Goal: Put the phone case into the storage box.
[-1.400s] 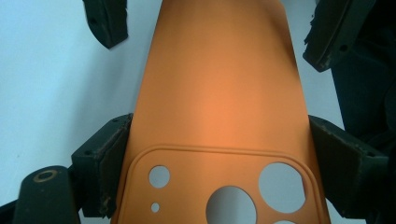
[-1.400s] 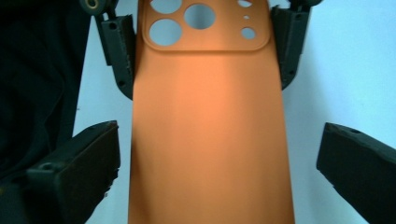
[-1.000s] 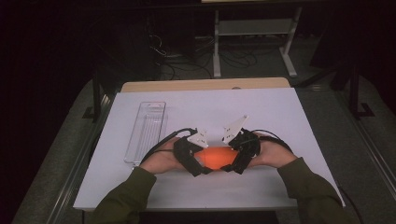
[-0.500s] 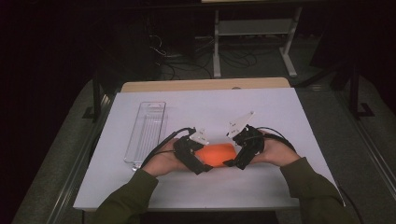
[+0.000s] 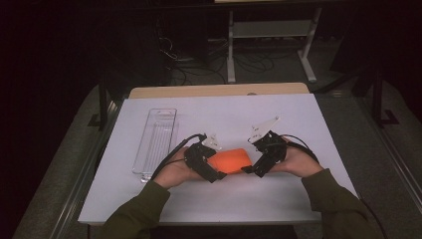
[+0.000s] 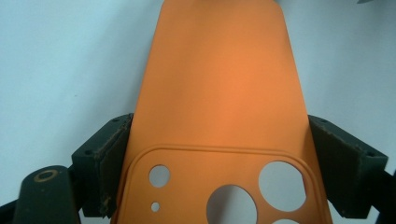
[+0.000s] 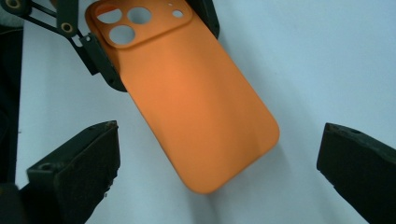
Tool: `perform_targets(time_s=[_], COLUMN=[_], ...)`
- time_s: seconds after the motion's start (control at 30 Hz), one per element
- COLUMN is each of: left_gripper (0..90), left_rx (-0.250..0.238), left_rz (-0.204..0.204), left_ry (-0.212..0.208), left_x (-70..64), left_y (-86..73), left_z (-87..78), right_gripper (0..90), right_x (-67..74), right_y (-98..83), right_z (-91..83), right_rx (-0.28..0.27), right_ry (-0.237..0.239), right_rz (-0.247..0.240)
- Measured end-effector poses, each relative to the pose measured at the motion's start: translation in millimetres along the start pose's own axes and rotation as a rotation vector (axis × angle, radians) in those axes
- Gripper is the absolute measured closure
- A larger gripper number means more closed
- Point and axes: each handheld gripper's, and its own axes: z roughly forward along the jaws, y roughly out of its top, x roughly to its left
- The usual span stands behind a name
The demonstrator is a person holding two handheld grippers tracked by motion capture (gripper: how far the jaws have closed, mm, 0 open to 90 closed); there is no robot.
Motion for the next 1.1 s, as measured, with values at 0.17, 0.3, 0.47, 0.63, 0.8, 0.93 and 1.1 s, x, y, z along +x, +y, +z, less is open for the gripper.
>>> perform_targets(time_s=[0.17,0.3,0.47,0.63,0.8,0.93,1.1], left_gripper=[15.0,15.0,15.0,15.0,15.0,15.0,15.0], left_rx=[-0.016,-0.028,-0.047,-0.053,-0.051,-0.033,-0.033], left_rz=[-0.029,-0.044,-0.060,-0.076,-0.082,-0.083,-0.102], left_ry=[0.034,0.042,0.053,0.063,0.080,0.099,0.117], left_x=[5.1,7.0,8.9,11.4,10.9,11.8,10.3], left_y=[-0.8,-1.3,-1.5,-2.2,-2.2,-2.7,-4.2], left_z=[-2.8,-4.8,-7.2,-10.1,-10.5,-10.3,-8.2], right_gripper=[0.0,0.0,0.0,0.0,0.0,0.0,0.0], right_x=[-2.4,-3.8,-4.1,-0.1,2.6,4.0,8.7], right_y=[-6.6,-10.5,-14.9,-20.1,-26.2,-31.9,-38.7], right_z=[-2.9,-7.3,-14.7,-19.2,-20.6,-21.5,-20.6], right_rx=[-0.018,-0.038,-0.055,-0.061,-0.078,-0.104,-0.119], right_ry=[-0.022,-0.039,-0.104,-0.144,-0.182,-0.208,-0.220], right_rz=[0.077,0.136,0.162,0.222,0.254,0.287,0.322])
